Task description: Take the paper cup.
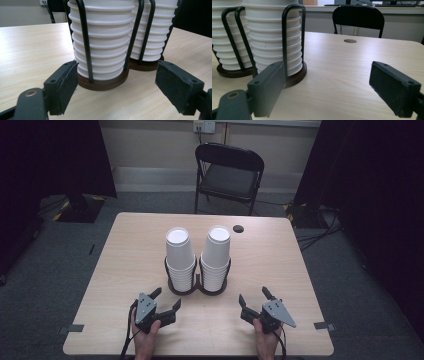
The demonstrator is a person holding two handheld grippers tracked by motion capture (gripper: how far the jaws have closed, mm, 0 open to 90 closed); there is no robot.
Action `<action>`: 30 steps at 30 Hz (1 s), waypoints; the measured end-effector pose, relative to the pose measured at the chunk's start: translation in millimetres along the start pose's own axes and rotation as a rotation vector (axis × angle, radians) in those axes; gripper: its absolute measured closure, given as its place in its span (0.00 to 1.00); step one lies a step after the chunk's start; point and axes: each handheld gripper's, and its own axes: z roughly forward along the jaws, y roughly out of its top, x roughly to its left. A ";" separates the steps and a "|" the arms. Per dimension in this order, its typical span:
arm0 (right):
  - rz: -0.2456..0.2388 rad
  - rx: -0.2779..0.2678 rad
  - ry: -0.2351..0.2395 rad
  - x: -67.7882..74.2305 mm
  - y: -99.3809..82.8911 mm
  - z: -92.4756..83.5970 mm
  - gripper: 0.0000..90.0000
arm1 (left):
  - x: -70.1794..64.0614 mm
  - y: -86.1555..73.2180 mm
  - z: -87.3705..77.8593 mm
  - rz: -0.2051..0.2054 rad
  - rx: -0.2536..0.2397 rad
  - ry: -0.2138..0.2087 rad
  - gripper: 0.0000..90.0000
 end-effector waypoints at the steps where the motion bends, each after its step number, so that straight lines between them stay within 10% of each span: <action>1: 0.000 0.000 0.000 0.1 0.0 -0.1 0.14 | 0.0 -0.1 -0.3 0.002 -0.003 -0.002 0.20; 30: 0.076 0.065 0.138 2.3 15.5 1.5 0.17 | 0.8 -0.3 -1.2 0.006 -0.012 -0.020 0.20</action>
